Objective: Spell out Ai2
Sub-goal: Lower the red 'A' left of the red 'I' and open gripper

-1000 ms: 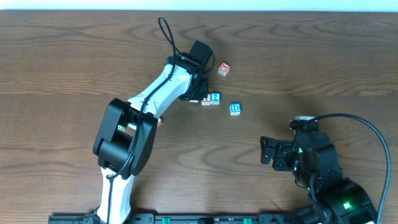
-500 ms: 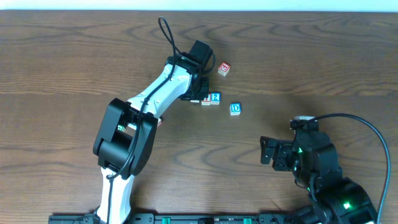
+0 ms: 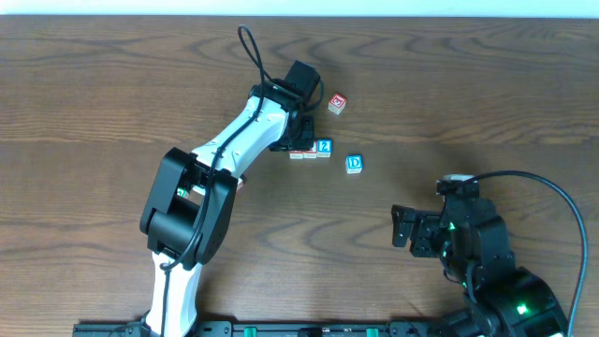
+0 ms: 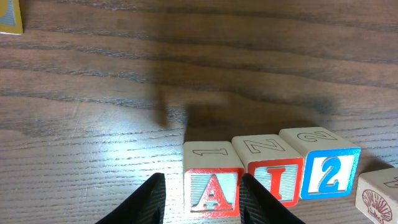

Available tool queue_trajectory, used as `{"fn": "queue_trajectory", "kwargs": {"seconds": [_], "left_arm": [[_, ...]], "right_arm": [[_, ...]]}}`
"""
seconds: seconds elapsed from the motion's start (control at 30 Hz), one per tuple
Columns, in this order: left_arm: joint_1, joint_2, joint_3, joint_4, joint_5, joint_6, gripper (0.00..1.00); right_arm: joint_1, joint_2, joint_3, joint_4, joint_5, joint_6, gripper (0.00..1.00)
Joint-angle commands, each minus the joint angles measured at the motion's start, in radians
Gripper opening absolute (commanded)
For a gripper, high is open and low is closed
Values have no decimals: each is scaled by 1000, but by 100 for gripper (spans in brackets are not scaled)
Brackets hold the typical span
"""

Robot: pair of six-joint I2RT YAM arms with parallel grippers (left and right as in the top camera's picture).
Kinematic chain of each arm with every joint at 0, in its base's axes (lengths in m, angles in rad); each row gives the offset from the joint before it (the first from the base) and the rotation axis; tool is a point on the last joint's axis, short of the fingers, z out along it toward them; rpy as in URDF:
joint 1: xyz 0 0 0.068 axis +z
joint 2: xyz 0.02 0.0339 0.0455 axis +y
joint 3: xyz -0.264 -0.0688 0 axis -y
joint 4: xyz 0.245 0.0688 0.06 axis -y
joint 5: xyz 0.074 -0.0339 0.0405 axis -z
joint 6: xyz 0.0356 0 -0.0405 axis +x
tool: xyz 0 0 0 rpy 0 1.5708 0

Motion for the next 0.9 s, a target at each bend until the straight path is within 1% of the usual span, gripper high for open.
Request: {"fn": "queue_trajectory", "kwargs": {"seconds": [0.0, 0.3, 0.43, 0.67, 0.7, 0.73, 0.77, 0.8, 0.87], "left_arm": [[-3, 3, -7, -1, 3, -8, 39], [-1, 3, -7, 10, -16, -8, 38], [-1, 2, -7, 23, -32, -7, 34], [10, -5, 28, 31, -37, -3, 34], [13, -7, 35, 30, -39, -3, 32], [19, -8, 42, 30, -39, -3, 25], [27, -10, 51, 29, -39, -4, 8], [31, -10, 55, 27, -38, -4, 6], [40, -11, 61, 22, -28, -4, 6]], "right_arm": [[-8, -5, -3, 2, 0, 1, 99], [-8, -5, -3, 2, 0, 1, 99], [-8, -5, -3, 2, 0, 1, 99], [-8, -5, -3, 2, 0, 1, 99], [-8, -5, -3, 2, 0, 1, 99], [-8, -5, -3, 2, 0, 1, 99], [-8, -5, -3, 2, 0, 1, 99], [-8, -5, -3, 2, 0, 1, 99], [-8, -5, -3, 2, 0, 1, 99]]}}
